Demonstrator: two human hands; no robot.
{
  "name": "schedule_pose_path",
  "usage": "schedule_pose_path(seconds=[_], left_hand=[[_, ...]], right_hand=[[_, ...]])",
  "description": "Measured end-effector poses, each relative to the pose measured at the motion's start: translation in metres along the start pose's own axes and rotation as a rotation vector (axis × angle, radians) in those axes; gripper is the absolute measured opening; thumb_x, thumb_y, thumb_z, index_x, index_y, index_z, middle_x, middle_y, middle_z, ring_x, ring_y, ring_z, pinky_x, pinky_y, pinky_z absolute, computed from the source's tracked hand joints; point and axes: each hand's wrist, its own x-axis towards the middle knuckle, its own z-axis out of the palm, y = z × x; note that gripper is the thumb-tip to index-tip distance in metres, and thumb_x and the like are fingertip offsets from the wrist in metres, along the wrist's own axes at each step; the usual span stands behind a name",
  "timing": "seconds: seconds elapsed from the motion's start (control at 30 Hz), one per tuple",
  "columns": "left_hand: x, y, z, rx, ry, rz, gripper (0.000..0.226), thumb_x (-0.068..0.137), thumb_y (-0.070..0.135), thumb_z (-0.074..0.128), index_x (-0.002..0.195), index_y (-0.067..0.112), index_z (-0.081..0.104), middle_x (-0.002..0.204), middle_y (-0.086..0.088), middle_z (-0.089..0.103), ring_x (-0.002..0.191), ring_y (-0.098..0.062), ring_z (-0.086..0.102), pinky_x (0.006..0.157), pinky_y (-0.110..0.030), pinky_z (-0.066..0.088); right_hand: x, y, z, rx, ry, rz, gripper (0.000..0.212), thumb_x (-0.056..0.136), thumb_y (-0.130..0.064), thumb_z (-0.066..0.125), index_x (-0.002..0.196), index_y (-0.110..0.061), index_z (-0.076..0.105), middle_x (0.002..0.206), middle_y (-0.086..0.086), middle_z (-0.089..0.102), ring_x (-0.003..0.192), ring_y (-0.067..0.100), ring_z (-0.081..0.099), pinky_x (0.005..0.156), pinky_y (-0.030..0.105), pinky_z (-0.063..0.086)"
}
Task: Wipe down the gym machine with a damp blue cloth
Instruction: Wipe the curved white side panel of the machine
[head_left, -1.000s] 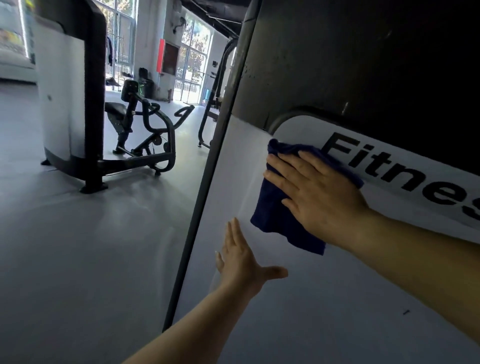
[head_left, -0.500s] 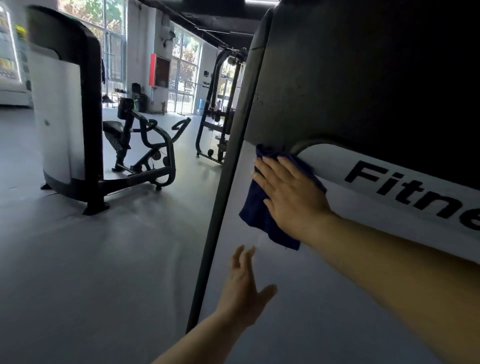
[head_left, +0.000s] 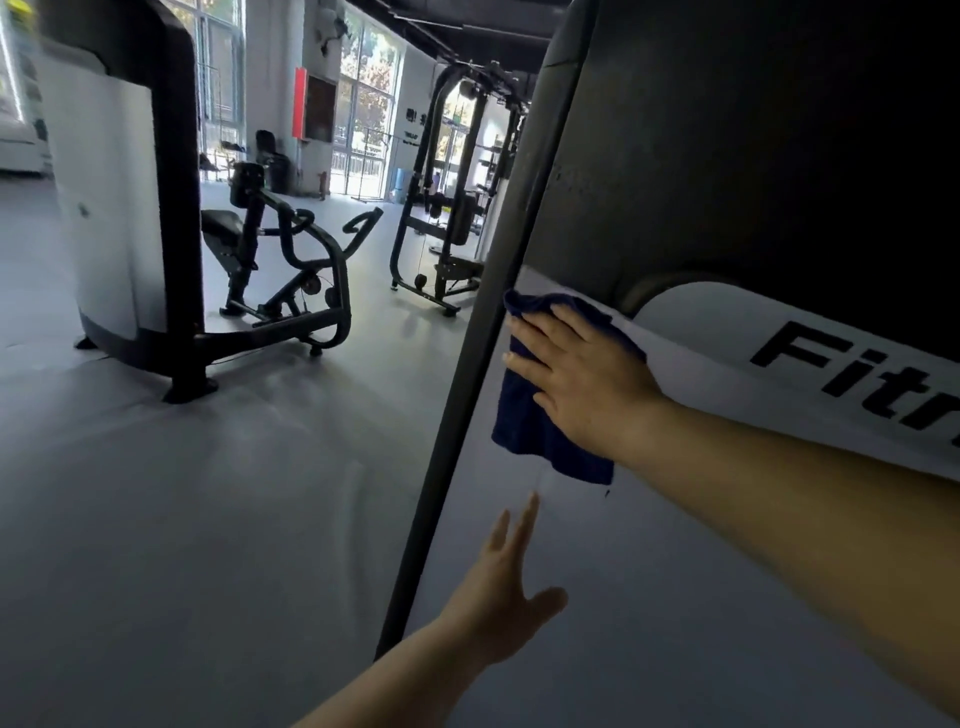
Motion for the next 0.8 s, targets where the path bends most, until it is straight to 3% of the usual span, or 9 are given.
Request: schedule_pose_path(seconds=[0.07, 0.2, 0.4, 0.6, 0.73, 0.8], left_hand=[[0.0, -0.003, 0.005, -0.031, 0.018, 0.006, 0.099, 0.092, 0.039, 0.065, 0.148, 0.053, -0.015, 0.163, 0.012, -0.014, 0.15, -0.019, 0.013, 0.115, -0.037, 0.026], [0.002, -0.005, 0.015, -0.058, 0.004, -0.026, 0.099, 0.093, 0.043, 0.063, 0.154, 0.034, -0.015, 0.161, 0.013, -0.022, 0.15, -0.013, 0.004, 0.117, -0.029, 0.017], [0.002, -0.003, 0.013, -0.073, -0.001, -0.086, 0.096, 0.093, 0.042, 0.063, 0.154, 0.038, -0.01, 0.164, 0.009, -0.011, 0.151, -0.018, 0.009, 0.119, -0.034, 0.019], [0.004, -0.003, 0.011, -0.038, -0.026, -0.093, 0.097, 0.093, 0.044, 0.062, 0.154, 0.038, -0.013, 0.164, 0.007, -0.012, 0.151, -0.018, 0.008, 0.117, -0.033, 0.019], [0.002, -0.006, 0.008, 0.006, -0.043, -0.07, 0.099, 0.093, 0.044, 0.062, 0.153, 0.036, -0.016, 0.164, 0.006, -0.014, 0.151, -0.018, 0.005, 0.118, -0.033, 0.018], [0.002, -0.007, 0.007, 0.024, -0.042, -0.065, 0.099, 0.093, 0.044, 0.062, 0.153, 0.036, -0.016, 0.164, 0.005, -0.014, 0.151, -0.02, 0.006, 0.118, -0.034, 0.018]], right_hand=[[-0.003, 0.006, -0.001, 0.027, -0.023, -0.03, 0.056, 0.106, -0.04, 0.012, 0.156, -0.021, -0.004, 0.163, 0.011, -0.017, 0.15, 0.028, -0.015, 0.116, 0.041, -0.019], [0.016, 0.006, -0.003, 0.025, 0.013, 0.101, 0.057, 0.106, -0.04, 0.008, 0.157, -0.017, -0.005, 0.163, 0.013, -0.016, 0.15, 0.03, -0.014, 0.118, 0.045, -0.015], [0.017, -0.005, 0.002, 0.036, -0.046, -0.046, 0.054, 0.107, -0.038, 0.011, 0.157, -0.021, 0.0, 0.163, 0.011, -0.014, 0.15, 0.029, -0.013, 0.117, 0.044, -0.016], [0.029, -0.015, 0.005, -0.014, 0.017, 0.141, 0.059, 0.105, -0.04, 0.006, 0.156, -0.013, -0.006, 0.161, 0.019, -0.016, 0.149, 0.035, -0.015, 0.117, 0.049, -0.014], [0.029, -0.031, 0.012, -0.006, -0.034, 0.029, 0.073, 0.099, -0.062, 0.005, 0.156, -0.017, -0.006, 0.161, 0.019, -0.016, 0.149, 0.035, -0.014, 0.118, 0.049, -0.013], [0.031, -0.024, 0.013, 0.001, -0.002, 0.063, 0.078, 0.097, -0.065, 0.006, 0.156, -0.016, -0.007, 0.161, 0.017, -0.017, 0.15, 0.033, -0.015, 0.118, 0.047, -0.013]])
